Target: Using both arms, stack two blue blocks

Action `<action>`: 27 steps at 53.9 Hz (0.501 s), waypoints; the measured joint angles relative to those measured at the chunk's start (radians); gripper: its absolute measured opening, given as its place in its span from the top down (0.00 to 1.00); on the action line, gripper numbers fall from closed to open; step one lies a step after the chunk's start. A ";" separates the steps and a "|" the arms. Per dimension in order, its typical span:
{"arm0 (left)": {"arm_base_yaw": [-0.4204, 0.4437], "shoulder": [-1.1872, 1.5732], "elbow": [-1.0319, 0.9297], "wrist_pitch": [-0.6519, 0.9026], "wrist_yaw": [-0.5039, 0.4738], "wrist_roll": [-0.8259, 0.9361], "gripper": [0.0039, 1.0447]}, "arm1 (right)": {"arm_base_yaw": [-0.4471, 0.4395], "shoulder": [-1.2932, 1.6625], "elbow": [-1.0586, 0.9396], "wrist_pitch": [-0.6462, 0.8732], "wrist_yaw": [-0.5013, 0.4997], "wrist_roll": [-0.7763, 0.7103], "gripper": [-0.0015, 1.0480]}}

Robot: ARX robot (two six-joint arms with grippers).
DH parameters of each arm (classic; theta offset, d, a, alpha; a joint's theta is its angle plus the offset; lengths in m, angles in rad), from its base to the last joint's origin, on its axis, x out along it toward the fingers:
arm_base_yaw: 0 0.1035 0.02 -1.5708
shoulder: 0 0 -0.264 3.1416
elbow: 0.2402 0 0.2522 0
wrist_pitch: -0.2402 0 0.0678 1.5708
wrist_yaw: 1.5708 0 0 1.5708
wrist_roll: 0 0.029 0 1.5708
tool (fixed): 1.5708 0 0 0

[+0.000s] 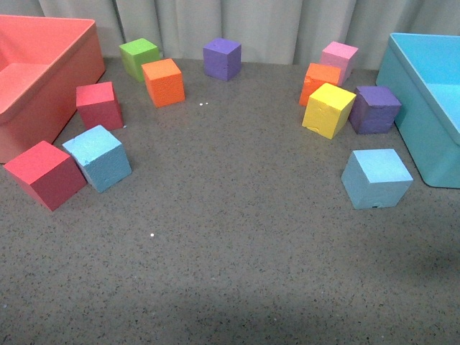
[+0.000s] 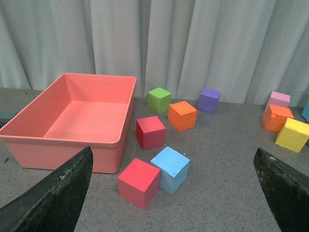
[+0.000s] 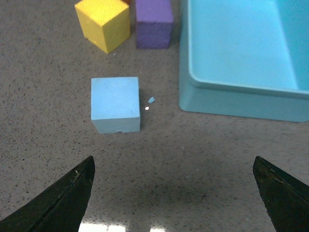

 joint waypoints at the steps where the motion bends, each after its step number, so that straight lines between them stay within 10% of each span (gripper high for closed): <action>1: 0.000 0.000 0.000 0.000 0.000 0.000 0.06 | 0.000 0.042 0.024 -0.005 -0.009 0.009 0.09; 27: 0.000 0.000 0.000 0.000 0.000 0.000 0.06 | 0.008 0.639 0.464 -0.151 -0.134 0.085 0.09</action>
